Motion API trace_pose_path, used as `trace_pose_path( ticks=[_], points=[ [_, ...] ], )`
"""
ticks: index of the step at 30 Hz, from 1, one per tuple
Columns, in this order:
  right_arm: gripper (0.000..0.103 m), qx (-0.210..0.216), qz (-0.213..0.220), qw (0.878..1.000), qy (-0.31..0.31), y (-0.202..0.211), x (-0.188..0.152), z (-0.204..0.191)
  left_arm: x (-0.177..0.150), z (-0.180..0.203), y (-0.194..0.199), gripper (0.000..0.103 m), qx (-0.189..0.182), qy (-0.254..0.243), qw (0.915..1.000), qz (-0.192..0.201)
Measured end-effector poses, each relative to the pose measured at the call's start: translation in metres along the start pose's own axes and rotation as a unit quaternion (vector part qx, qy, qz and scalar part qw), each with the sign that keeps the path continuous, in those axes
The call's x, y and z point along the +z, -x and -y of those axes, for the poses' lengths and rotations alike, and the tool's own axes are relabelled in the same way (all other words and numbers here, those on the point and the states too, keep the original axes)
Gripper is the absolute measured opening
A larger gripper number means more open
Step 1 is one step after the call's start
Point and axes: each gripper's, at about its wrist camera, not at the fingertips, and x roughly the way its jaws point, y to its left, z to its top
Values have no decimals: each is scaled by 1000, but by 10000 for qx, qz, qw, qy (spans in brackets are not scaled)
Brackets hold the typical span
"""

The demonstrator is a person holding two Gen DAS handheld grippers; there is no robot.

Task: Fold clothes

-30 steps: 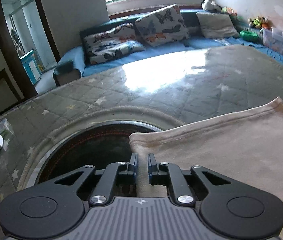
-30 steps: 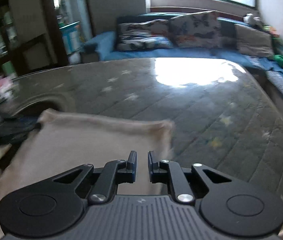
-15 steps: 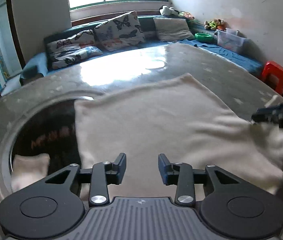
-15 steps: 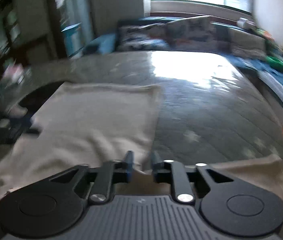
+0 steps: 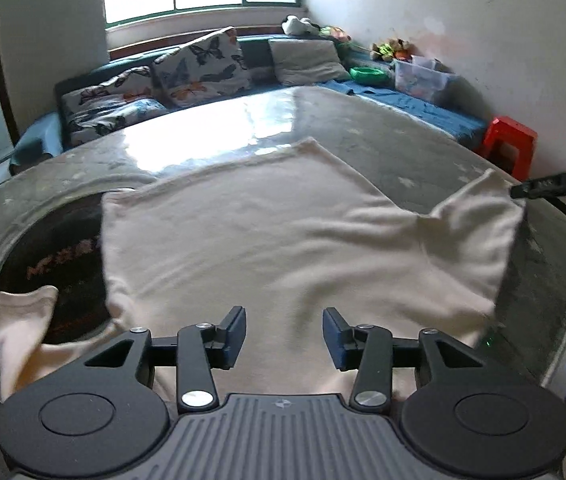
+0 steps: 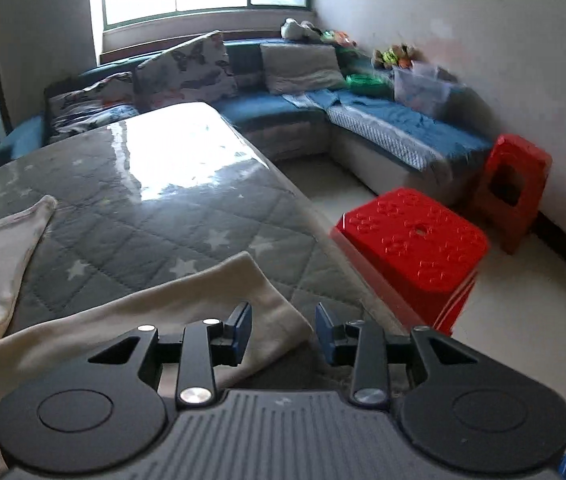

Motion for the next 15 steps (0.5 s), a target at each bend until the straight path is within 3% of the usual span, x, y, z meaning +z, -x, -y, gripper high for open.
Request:
trace_pose_path(
  ticks=[1,3,6,13,15],
  points=[
    [34,58,-29,10000,-15,-1,-1,1,-2,2,-1,46,-22,-17,10000,-22],
    [19,72,-32,10000,-5,-1,-4,2,-7,6,-2,47,-65,-51,9999,-69],
    [8,57,19,10000,-57,0,-4,2,-12,9,-3,47,-86,-93,9998,-153],
    [7,-393,151,9991,-39,9,-8,2,-19,5,-4,50,-179,-35,9997,-173],
    [14,-467,150,9988,19,9,-10,-1,-19,0,-1,50,-165,46,9998,-138]
  ],
)
